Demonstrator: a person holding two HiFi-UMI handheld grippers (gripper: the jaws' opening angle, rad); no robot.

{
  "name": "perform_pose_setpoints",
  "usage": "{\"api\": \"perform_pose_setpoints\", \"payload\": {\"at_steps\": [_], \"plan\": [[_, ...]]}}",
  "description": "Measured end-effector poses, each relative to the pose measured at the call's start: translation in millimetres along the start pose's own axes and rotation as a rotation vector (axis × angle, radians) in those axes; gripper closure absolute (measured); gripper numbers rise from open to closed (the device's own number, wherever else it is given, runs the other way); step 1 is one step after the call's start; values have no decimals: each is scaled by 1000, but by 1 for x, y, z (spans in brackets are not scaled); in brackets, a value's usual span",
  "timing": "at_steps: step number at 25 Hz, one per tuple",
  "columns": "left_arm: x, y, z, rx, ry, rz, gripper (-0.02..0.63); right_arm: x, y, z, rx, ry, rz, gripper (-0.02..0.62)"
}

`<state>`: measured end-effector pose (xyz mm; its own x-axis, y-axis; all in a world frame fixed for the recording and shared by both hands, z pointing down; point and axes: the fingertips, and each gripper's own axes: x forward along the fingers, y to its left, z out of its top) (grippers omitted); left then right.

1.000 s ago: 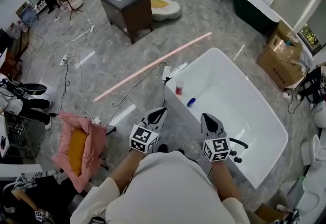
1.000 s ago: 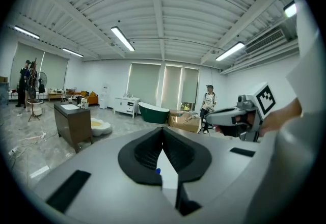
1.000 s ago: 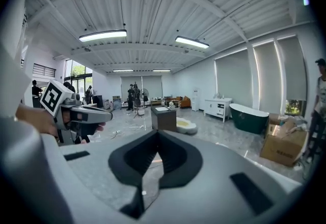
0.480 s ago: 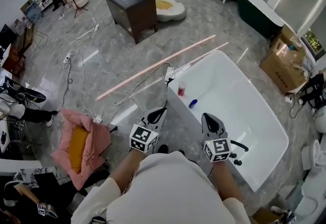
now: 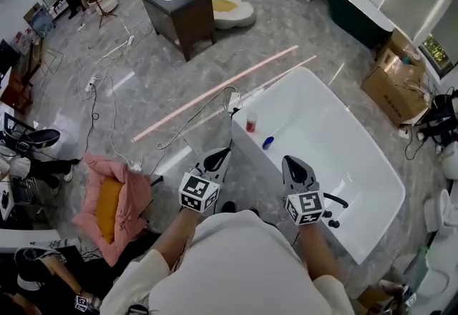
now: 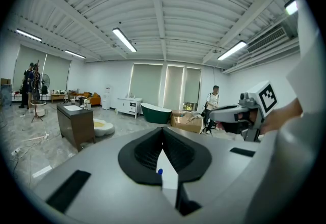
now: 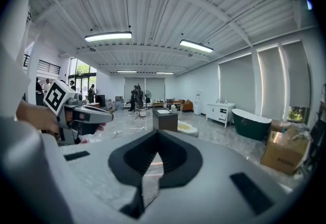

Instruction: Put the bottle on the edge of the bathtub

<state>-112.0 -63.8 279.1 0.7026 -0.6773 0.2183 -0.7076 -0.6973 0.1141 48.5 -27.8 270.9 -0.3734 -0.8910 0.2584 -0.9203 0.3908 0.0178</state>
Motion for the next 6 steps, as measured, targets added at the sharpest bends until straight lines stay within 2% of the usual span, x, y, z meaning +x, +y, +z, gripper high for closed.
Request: {"api": "perform_pose_setpoints", "payload": {"at_steps": [6], "plan": [[2,-6,-1,4,-2,-4,611,-4,-3,-2,-7,0,-1,594]]}}
